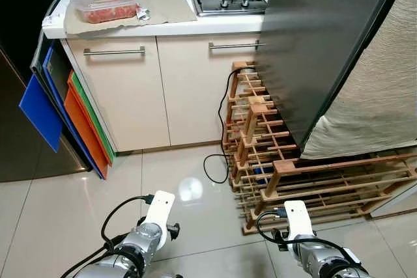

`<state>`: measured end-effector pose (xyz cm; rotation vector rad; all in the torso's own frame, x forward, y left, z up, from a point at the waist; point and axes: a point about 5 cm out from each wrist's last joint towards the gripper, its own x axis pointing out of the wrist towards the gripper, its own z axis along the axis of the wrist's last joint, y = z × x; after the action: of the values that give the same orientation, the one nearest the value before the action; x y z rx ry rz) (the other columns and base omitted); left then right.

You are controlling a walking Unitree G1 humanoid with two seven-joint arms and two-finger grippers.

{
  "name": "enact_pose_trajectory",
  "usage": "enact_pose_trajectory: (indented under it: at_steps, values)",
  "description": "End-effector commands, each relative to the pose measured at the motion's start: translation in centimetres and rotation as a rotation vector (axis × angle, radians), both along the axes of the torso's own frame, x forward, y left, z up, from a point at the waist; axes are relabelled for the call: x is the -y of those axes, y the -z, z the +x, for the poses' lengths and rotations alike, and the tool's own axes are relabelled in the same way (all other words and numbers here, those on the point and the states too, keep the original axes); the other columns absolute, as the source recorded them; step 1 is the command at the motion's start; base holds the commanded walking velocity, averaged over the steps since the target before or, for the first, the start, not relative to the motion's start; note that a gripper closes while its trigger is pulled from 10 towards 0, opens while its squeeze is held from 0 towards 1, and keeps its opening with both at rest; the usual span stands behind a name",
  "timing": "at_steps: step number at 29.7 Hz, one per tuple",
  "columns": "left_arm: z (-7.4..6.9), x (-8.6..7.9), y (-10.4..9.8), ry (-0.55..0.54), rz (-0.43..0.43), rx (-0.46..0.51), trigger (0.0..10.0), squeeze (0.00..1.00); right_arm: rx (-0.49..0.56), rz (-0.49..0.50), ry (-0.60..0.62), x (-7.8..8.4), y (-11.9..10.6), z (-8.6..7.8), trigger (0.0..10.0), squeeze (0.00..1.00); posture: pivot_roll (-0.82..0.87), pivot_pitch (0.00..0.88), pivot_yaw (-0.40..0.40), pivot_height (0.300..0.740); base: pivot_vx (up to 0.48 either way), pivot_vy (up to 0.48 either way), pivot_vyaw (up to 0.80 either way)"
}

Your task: Restocking fridge

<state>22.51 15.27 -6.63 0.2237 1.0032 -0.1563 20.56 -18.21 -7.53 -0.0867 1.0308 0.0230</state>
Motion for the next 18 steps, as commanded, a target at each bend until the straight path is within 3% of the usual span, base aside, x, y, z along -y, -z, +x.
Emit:
enact_pose_trajectory:
  at_steps: [1, 13, 18]
  values:
    - [-0.12, 0.05, 0.08, 0.017, 0.011, -0.006, 10.0, 0.0, -0.01, 0.0, -0.001, 0.1, 0.14, -0.27, 10.0, 0.0, 0.12, 0.0, -0.031, 0.74, 0.0, 0.0, 0.0]
    - [-0.22, -0.15, 0.12, 0.061, 0.041, -0.004, 10.0, 0.0, -0.007, 0.021, 0.012, -0.11, 0.25, -0.45, 10.0, 0.0, 0.13, 0.0, -0.028, 0.74, 0.0, 0.0, 0.0]
    - [-0.08, -0.53, 0.02, 0.118, 0.076, 0.003, 10.0, 0.0, 0.005, 0.025, 0.001, -0.4, 0.2, -0.32, 10.0, 0.0, 0.11, 0.0, 0.015, 0.74, 0.0, 0.0, 0.0]
